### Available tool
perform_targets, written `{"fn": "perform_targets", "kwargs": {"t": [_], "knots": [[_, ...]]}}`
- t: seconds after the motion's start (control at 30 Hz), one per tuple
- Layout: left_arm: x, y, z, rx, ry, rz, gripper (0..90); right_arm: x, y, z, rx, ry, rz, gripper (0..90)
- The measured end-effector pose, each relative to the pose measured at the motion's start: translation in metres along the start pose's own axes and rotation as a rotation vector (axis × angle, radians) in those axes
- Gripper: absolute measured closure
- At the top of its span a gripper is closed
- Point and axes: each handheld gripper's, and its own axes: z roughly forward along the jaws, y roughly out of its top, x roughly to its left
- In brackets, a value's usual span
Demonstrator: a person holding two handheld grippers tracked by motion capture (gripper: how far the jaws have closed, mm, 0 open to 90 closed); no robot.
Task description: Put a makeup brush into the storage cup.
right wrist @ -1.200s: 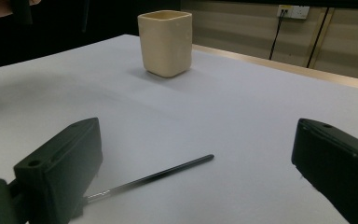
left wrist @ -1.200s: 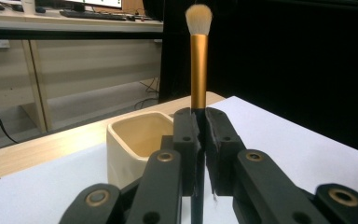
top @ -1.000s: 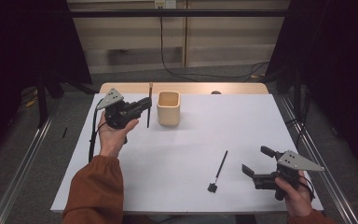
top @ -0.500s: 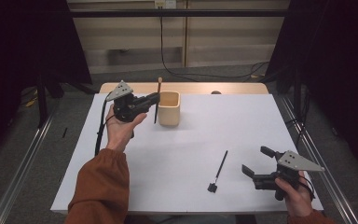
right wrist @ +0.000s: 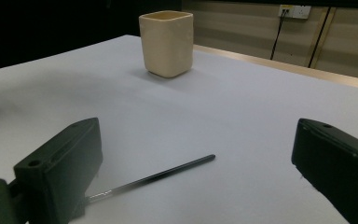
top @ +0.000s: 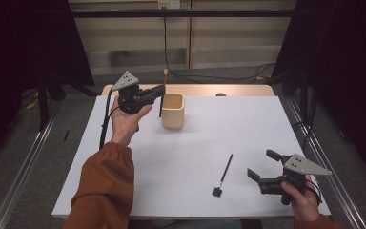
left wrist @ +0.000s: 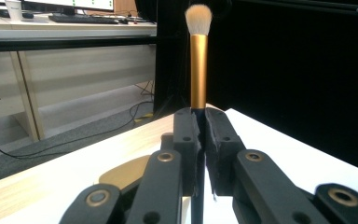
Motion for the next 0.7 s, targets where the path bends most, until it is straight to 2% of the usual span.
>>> {"fn": "perform_targets", "kwargs": {"t": [0.13, 0.2, 0.47, 0.7], "knots": [[-0.002, 0.005, 0.002, 0.001, 0.002, 0.021, 83.9, 0.000, 0.000, 0.000, 0.000, 0.001, 0.000, 1.1], [-0.001, 0.008, 0.003, -0.007, -0.008, 0.014, 84.0, 0.000, 0.000, 0.000, 0.000, 0.002, -0.001, 1.1], [0.003, 0.012, 0.015, 0.010, 0.003, 0.026, 84.0, 0.000, 0.000, -0.001, -0.005, 0.005, -0.002, 1.1], [0.010, 0.014, 0.022, 0.003, 0.014, 0.017, 84.0, 0.001, 0.000, -0.001, -0.013, 0.013, -0.002, 1.1]]}}
